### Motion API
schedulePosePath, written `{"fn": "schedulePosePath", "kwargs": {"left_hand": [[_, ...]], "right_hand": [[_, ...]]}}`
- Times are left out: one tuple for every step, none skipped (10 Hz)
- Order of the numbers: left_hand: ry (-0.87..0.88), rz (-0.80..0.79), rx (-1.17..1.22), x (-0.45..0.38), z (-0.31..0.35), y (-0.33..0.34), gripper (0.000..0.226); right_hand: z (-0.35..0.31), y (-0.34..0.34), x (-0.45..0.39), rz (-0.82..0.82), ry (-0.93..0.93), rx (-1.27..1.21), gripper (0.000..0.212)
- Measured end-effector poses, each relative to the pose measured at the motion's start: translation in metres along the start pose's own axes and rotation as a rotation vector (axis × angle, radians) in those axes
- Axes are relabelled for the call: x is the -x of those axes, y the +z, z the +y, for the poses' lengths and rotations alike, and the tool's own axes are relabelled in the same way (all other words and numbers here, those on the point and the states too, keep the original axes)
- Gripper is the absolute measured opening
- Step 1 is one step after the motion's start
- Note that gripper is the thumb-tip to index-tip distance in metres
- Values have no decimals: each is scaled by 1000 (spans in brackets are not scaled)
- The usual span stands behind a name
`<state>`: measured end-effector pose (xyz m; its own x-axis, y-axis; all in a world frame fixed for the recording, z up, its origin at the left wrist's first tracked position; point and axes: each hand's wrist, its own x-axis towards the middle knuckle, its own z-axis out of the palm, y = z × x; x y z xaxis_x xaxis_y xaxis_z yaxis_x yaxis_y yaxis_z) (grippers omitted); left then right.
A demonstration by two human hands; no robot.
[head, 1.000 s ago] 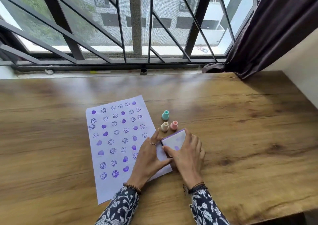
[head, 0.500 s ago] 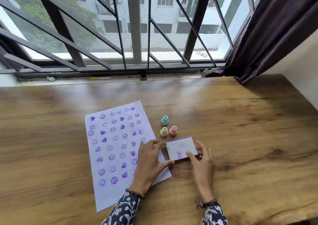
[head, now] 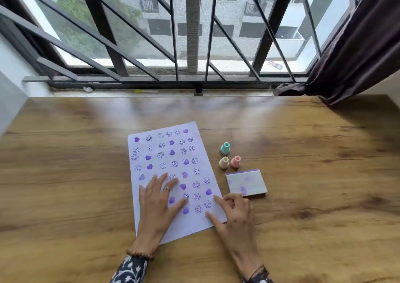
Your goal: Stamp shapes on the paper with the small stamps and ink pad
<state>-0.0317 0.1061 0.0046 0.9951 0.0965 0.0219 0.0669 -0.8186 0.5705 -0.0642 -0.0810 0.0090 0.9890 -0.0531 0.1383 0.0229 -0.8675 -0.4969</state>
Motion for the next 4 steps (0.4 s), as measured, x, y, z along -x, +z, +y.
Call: {"fn": "schedulePosePath", "kwargs": {"left_hand": [[45, -44, 54, -4, -4, -3, 53], [101, -74, 69, -10, -4, -5, 52], [126, -98, 91, -12, -4, -8, 52], [143, -96, 110, -11, -9, -6, 53]], "right_hand": [[-2, 5, 1, -21, 27, 27, 42], [-2, 6, 2, -20, 34, 67, 41], [-4, 6, 6, 12, 31, 93, 41], [-10, 4, 5, 77, 12, 11, 36]]}}
